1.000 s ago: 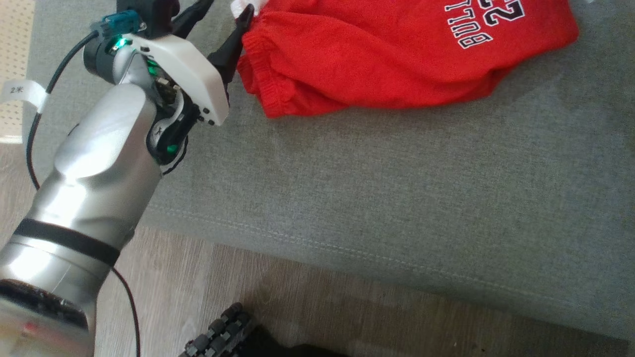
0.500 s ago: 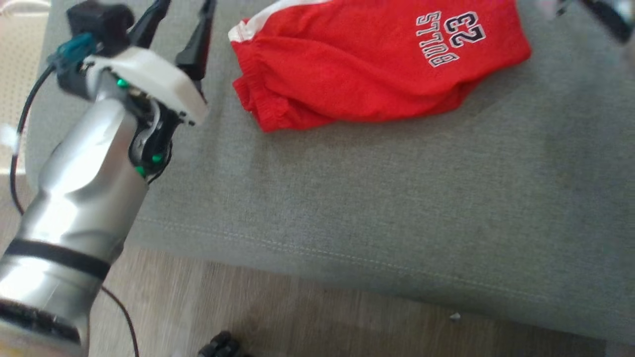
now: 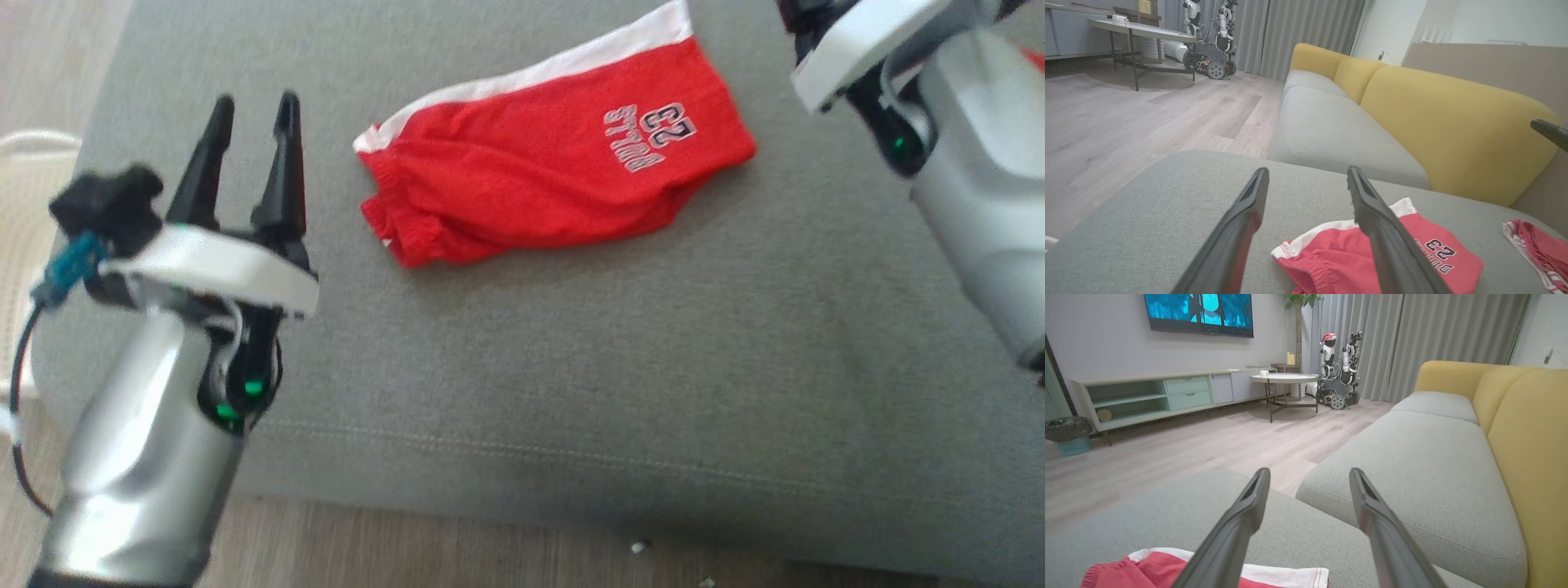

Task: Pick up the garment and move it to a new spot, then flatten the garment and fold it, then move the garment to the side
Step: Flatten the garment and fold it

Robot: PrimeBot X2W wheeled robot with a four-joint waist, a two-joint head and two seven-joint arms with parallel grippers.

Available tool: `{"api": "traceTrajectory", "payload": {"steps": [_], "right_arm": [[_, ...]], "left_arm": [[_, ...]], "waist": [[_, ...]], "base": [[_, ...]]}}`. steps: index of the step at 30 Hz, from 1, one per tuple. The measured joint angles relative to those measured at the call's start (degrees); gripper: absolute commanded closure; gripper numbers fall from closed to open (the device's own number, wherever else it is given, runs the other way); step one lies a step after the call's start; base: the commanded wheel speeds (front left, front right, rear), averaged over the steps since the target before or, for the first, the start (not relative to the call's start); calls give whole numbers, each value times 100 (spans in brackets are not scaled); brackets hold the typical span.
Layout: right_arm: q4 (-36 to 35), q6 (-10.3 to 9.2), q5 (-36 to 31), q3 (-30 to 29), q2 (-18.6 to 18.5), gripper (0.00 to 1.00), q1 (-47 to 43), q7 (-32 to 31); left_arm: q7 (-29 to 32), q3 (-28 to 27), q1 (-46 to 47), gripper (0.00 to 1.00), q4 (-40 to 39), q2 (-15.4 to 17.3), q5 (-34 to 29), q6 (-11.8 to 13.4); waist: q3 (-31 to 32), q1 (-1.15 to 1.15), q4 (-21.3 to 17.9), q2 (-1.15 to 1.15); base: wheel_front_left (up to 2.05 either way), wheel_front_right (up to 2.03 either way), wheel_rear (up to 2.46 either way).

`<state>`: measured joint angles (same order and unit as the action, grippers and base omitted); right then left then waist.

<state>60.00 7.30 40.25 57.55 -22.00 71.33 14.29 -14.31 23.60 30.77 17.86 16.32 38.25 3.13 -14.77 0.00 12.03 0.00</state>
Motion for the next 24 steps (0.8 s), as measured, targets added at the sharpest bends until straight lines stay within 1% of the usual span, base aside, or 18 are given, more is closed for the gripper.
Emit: {"api": "traceTrajectory", "payload": {"steps": [3,6,7,9,10,11,13,14,15,19,22,24], "right_arm": [[-330,0,-7,-385,19,0,-330,3],[-738,0,-30,-944,23,0,-695,7],[-738,0,-30,-944,23,0,-695,7],[-978,0,-135,-1254,25,0,-1039,7],[-1187,0,-263,-1567,52,0,-1464,7],[-1293,-1,-309,-1724,77,0,-1683,7],[-1492,-1,-478,-2007,133,0,-2086,7],[-1492,-1,-478,-2007,133,0,-2086,7],[-1691,-1,-617,-2274,212,0,-2444,7],[-2050,-1,-921,-2786,412,0,-3020,7],[-2305,-1,-1111,-3154,594,0,-3455,7],[-2436,-1,-1268,-3384,744,0,-3780,7]], "left_arm": [[0,-268,-460,0,-331,-103,-103,25],[-1,-482,-830,0,-587,-232,-240,42],[-1,-482,-830,0,-587,-232,-240,42],[-11,-612,-1056,0,-728,-312,-331,41],[-25,-725,-1289,0,-840,-377,-432,40],[-25,-798,-1404,0,-888,-420,-471,40],[-25,-924,-1624,0,-977,-512,-546,32],[-25,-924,-1624,0,-977,-512,-546,32],[-27,-1043,-1827,0,-1049,-613,-632,-18],[-34,-1308,-2178,0,-1157,-835,-816,-169],[-34,-1410,-2413,0,-1227,-1036,-965,-386],[-34,-1557,-2581,0,-1230,-1161,-1057,-455]], "waist": [[238,0,-116,0],[462,0,-226,0],[462,0,-226,0],[602,0,-294,0],[725,0,-367,0],[778,0,-403,0],[865,0,-472,0],[865,0,-472,0],[937,0,-539,0],[1015,0,-644,0],[1071,0,-680,0],[1098,0,-703,0]], "base": [[0,0,0],[0,0,0],[0,0,0],[0,0,0],[0,0,0],[0,0,0],[0,0,0],[0,0,0],[0,0,0],[0,0,0],[0,0,0],[0,0,0]]}}
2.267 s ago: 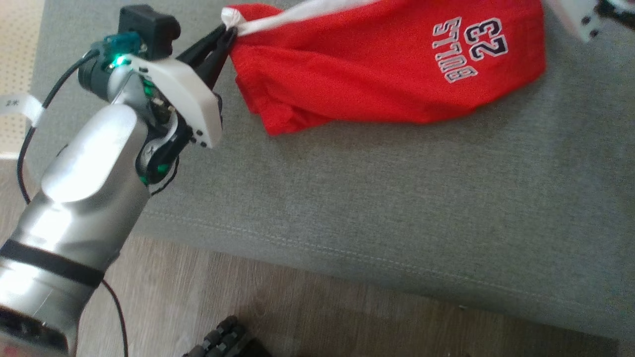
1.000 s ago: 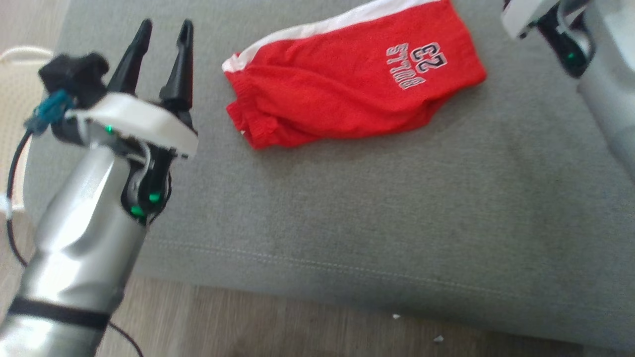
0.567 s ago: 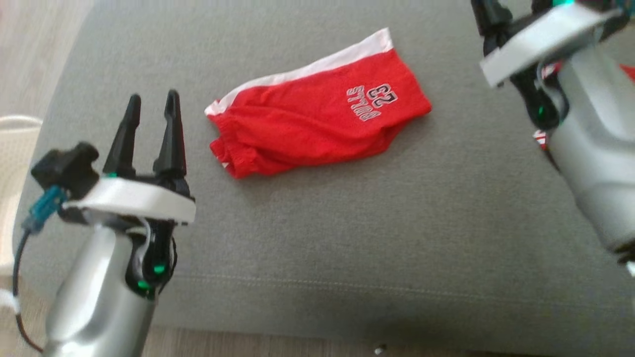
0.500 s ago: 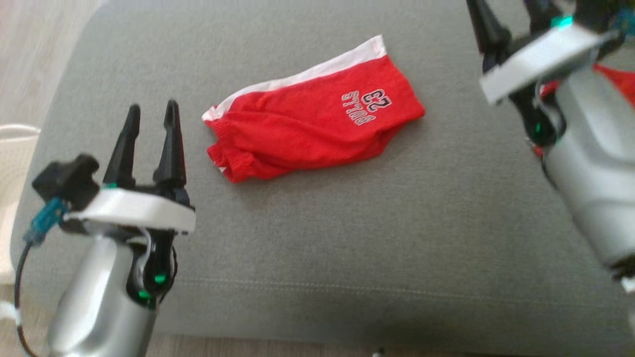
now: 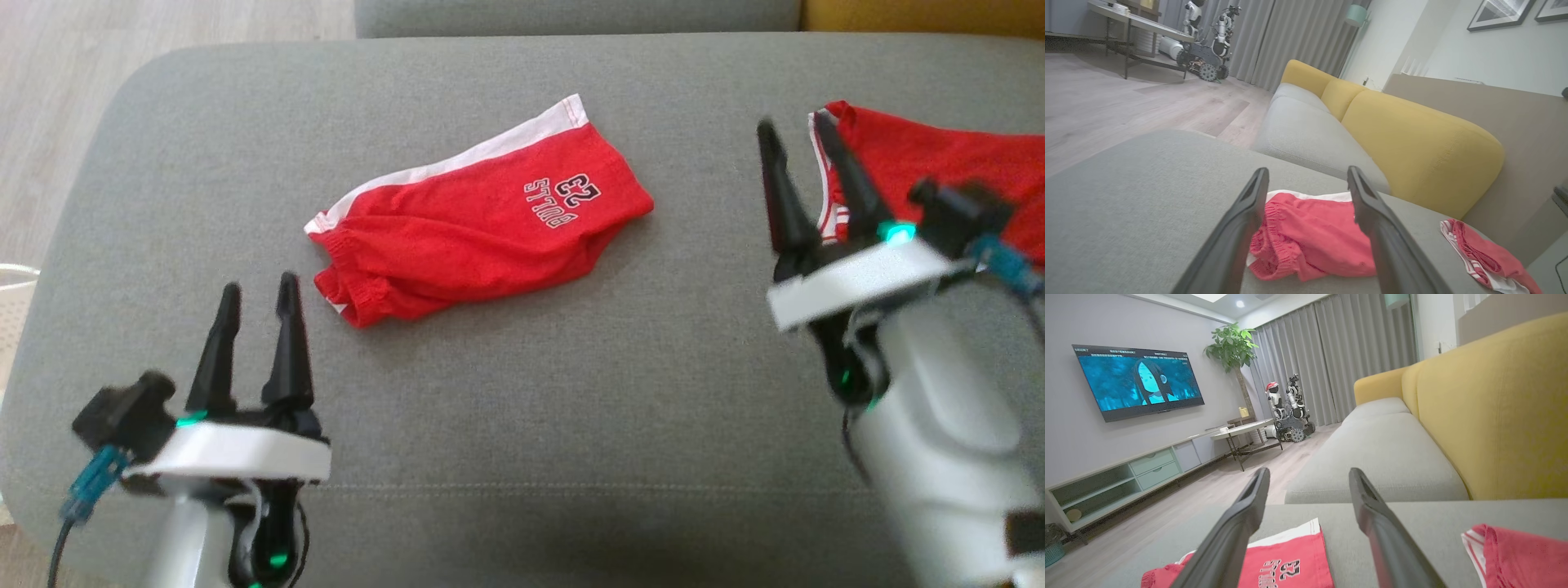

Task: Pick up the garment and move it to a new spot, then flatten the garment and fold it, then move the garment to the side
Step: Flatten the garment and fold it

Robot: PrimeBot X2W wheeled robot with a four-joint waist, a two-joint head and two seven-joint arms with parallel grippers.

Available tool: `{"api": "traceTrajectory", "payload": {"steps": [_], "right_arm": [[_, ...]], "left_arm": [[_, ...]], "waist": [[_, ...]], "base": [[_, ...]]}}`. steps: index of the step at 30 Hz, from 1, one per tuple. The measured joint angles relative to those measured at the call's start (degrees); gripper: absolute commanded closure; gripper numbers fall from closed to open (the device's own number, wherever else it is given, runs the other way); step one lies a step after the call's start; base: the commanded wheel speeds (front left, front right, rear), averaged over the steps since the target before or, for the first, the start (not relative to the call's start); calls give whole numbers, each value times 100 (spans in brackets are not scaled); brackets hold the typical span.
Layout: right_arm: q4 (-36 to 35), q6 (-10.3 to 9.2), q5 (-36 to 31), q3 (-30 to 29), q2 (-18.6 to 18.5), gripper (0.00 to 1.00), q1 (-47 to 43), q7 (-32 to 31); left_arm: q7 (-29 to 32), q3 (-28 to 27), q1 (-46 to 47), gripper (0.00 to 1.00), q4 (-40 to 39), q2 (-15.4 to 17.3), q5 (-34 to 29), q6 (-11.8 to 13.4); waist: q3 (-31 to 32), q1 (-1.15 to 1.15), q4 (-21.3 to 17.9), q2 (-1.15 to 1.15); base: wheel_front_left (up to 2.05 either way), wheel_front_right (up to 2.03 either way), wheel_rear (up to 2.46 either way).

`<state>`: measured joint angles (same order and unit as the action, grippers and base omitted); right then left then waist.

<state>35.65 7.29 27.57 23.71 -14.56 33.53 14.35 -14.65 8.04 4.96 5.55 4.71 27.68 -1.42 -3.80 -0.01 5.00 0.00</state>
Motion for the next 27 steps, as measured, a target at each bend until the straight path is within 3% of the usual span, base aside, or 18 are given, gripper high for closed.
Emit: {"api": "traceTrajectory", "payload": {"steps": [10,16,23,27], "right_arm": [[-186,0,-891,-710,643,0,-1418,-342],[-368,0,-1478,-1102,840,0,-1713,-525],[-625,0,-1725,-1300,987,0,-1846,-744],[-692,0,-1548,-1472,1044,0,-1846,-1021]], "left_arm": [[0,-385,-399,0,23,-191,-401,-235],[0,-401,-498,0,41,-199,-483,-49],[0,-425,-488,0,22,-199,-483,-11],[0,-408,-461,0,13,-200,-483,-15]], "waist": [[50,0,-22,0],[29,0,-55,0],[-2,0,-41,0],[-76,0,13,0]], "base": [[0,0,0],[0,0,0],[0,0,0],[0,0,0]]}}
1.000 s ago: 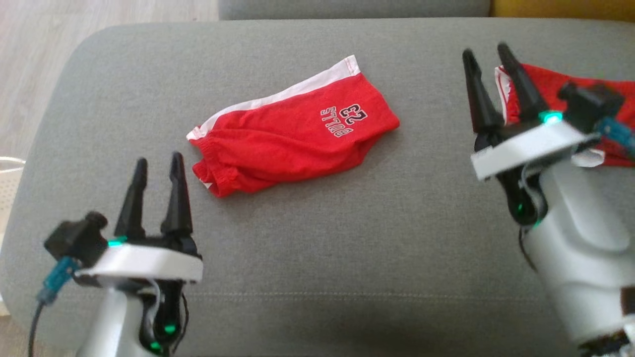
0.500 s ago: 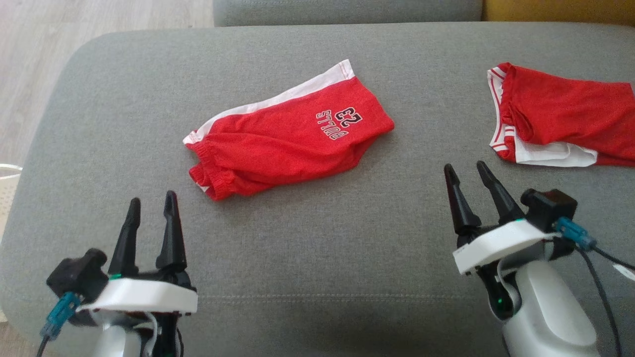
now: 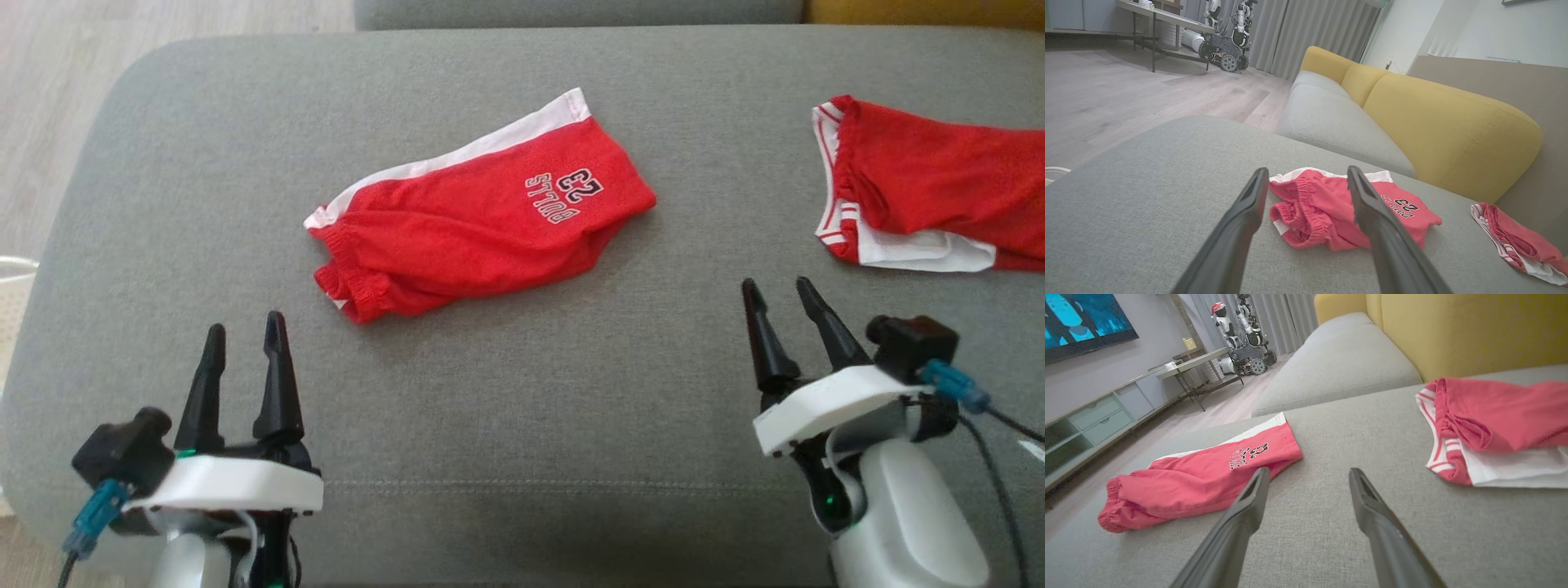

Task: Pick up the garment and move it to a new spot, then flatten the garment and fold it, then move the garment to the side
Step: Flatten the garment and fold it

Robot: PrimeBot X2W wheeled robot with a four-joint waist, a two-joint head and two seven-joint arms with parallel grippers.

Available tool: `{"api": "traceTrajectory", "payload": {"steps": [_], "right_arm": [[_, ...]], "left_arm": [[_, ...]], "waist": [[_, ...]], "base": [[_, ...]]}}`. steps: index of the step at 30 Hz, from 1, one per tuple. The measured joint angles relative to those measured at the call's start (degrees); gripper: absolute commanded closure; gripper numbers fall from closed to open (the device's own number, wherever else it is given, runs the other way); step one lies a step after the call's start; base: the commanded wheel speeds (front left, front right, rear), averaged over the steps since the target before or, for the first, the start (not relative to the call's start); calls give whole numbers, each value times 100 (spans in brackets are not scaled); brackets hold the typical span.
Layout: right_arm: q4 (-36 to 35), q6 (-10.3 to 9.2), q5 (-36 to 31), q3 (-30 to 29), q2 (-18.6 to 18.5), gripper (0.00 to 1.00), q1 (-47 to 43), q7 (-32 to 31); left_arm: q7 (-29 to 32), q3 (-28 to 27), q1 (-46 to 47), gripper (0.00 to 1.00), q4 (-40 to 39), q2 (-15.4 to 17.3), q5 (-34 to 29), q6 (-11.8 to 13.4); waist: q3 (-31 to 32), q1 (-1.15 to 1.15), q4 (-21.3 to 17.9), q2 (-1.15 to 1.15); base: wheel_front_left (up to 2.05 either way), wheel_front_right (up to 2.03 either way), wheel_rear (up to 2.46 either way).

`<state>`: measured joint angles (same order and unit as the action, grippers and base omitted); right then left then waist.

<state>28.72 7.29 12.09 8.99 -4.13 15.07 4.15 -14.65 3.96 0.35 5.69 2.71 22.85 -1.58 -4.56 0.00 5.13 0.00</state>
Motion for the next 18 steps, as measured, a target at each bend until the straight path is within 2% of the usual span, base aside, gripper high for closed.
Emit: {"api": "traceTrajectory", "payload": {"steps": [7,10,13,18], "right_arm": [[-132,0,728,-107,42,0,24,-523],[-140,0,1329,-157,44,0,81,-823],[-78,0,1532,-179,44,0,186,-1017],[201,0,2354,-387,52,0,606,-1566]], "left_arm": [[0,127,117,0,-15,-2,1,1],[0,202,193,0,21,-3,10,2],[0,265,273,0,49,-3,10,1],[0,434,483,0,43,-5,107,7]], "waist": [[-271,0,191,0],[-411,0,291,0],[-486,0,376,0],[-682,0,600,0]], "base": [[0,0,0],[0,0,0],[0,0,0],[0,0,0]]}}
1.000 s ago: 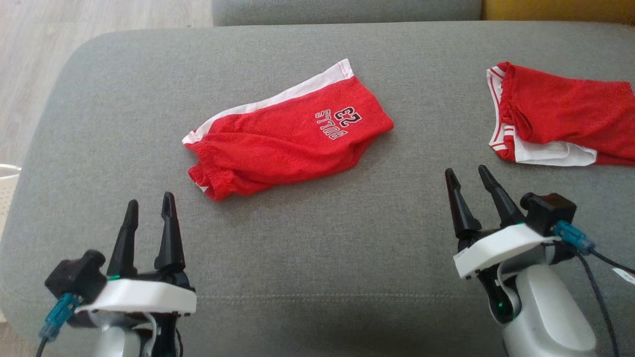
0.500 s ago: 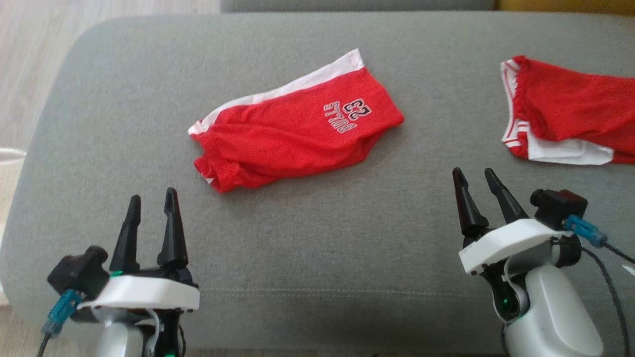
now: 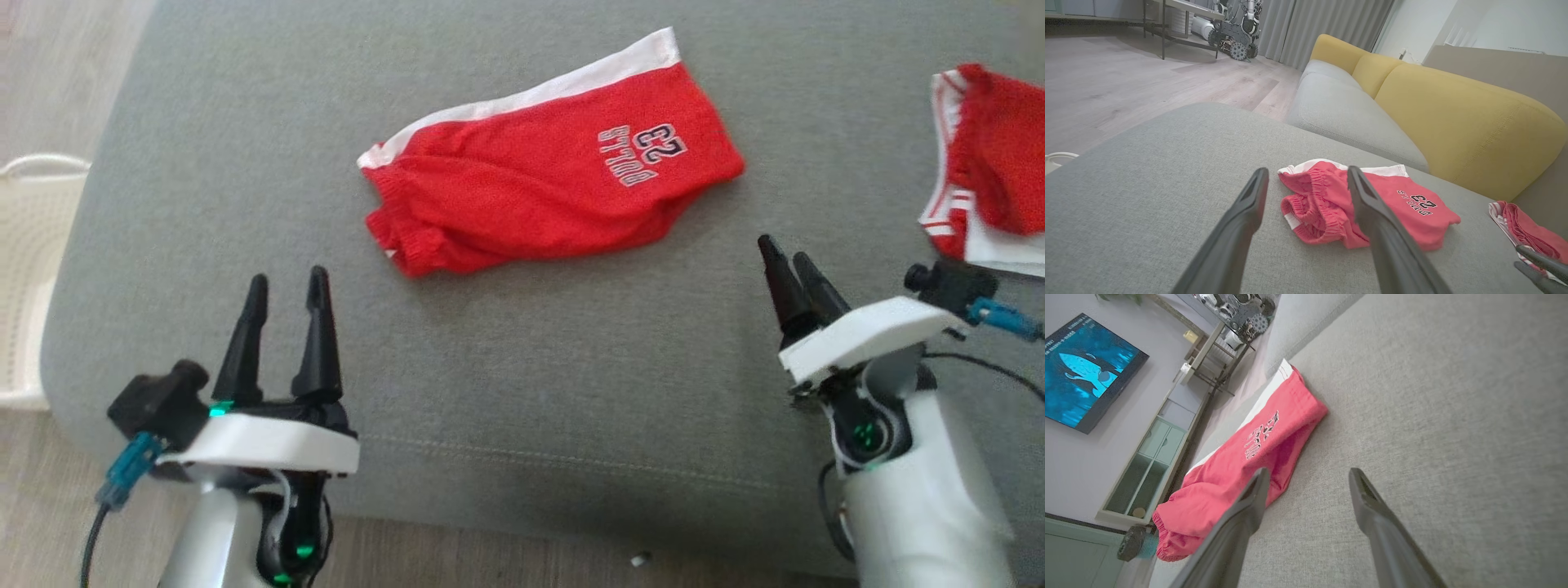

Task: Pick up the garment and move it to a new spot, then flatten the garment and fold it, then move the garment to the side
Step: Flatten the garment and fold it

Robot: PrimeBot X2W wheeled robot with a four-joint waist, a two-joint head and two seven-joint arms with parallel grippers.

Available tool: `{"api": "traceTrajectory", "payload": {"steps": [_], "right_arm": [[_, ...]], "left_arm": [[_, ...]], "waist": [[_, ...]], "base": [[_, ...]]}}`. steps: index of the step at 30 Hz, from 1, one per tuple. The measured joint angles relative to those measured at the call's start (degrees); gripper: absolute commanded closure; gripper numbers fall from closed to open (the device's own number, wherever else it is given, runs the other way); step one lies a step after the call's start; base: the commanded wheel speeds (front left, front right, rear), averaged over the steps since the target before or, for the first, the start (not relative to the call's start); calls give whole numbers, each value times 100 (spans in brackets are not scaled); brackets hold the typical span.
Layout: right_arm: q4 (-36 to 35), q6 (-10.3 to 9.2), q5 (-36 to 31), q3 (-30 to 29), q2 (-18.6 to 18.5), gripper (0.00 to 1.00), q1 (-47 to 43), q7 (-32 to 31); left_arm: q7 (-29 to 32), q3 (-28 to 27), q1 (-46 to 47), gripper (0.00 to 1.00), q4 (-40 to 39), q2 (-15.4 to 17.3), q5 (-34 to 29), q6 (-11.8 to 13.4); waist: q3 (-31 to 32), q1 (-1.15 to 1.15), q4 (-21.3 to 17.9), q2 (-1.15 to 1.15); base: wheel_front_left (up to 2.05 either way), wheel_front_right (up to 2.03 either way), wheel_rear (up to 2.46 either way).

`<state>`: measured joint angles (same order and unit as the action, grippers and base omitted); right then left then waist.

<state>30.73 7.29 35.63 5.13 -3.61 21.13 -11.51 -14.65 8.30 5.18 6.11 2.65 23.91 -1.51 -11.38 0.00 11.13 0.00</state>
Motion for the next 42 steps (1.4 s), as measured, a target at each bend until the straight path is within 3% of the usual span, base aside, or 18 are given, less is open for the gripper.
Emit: {"api": "traceTrajectory", "payload": {"steps": [10,19,36,37,38,42], "right_arm": [[1009,-1,612,-694,-3,0,1008,-740],[1856,-9,539,-1211,-105,0,1908,-913],[3749,-5,-1150,-1904,-163,0,3195,-844],[3813,-4,-1225,-1944,-164,58,3241,-844],[3858,-4,-1278,-1970,-164,100,3271,-842],[3983,-2,-1446,-2014,-163,100,3316,-789]], "left_arm": [[0,444,154,0,3,-15,171,97],[0,584,244,0,0,-21,191,203],[0,743,249,0,-189,-22,291,253],[0,743,253,0,-210,-22,289,253],[0,742,258,0,-219,-22,289,253],[0,735,264,0,-221,-22,289,253]], "waist": [[-405,0,569,0],[-616,0,1025,0],[-611,0,1202,0],[-607,0,1204,0],[-604,0,1204,0],[-591,1,1191,0]], "base": [[0,0,0],[0,0,0],[0,0,0],[0,0,0],[0,0,0],[0,0,0]]}}
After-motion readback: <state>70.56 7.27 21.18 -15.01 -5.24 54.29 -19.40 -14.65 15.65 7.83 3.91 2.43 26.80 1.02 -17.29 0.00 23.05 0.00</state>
